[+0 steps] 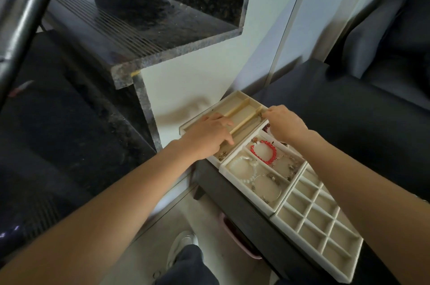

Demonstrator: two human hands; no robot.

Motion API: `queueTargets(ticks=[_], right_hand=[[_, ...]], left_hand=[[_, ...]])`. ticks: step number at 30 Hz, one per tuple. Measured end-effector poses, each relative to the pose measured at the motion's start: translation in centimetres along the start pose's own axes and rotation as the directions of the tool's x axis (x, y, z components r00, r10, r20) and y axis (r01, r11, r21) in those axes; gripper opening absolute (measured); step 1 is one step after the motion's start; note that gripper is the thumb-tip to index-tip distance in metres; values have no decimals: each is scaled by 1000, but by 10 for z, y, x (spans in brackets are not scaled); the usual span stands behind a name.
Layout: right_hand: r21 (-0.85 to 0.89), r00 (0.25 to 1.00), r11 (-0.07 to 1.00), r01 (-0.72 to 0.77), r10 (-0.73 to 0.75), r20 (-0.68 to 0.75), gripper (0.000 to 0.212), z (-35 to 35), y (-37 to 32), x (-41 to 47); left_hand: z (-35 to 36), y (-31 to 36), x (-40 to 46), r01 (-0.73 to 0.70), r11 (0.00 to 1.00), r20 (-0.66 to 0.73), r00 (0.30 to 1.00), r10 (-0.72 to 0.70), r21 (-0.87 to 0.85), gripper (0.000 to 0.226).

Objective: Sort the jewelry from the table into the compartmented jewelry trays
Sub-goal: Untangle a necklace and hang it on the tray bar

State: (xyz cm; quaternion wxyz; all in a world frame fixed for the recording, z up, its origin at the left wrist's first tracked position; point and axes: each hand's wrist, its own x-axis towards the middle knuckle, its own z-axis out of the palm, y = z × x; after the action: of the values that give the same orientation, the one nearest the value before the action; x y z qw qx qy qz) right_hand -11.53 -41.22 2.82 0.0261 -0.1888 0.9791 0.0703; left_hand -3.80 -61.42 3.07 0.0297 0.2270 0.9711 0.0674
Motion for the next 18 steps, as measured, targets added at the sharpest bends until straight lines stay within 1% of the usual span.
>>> queueTargets(ticks=[2,4,7,9,13,16,18], right_hand=[[-74,1000,997,7,-8,-17,45,-1,3,1],[-108,1000,994,2,-1,14,50,-1,5,3],[-117,998,993,7,1,69,50,0,6,7],[-128,997,992,5,5,81,51,1,7,10],[-187,997,982,-11,25,68,53,-1,8,13],[-192,998,981,-9,22,66,53,-2,9,15],[-150,999,989,-2,9,43,51,-2,6,13]], left_hand=[[-1,4,6,2,999,4,1000,-2,34,53],[-1,6,14,-4,998,22,1000,2,68,54],[1,9,25,-18,994,70,997,10,103,55],[3,10,29,-23,994,90,996,13,110,55],[4,10,33,-44,990,74,997,34,135,52],[5,9,33,-24,994,89,996,14,104,52],[4,8,31,-8,999,82,997,4,44,55]])
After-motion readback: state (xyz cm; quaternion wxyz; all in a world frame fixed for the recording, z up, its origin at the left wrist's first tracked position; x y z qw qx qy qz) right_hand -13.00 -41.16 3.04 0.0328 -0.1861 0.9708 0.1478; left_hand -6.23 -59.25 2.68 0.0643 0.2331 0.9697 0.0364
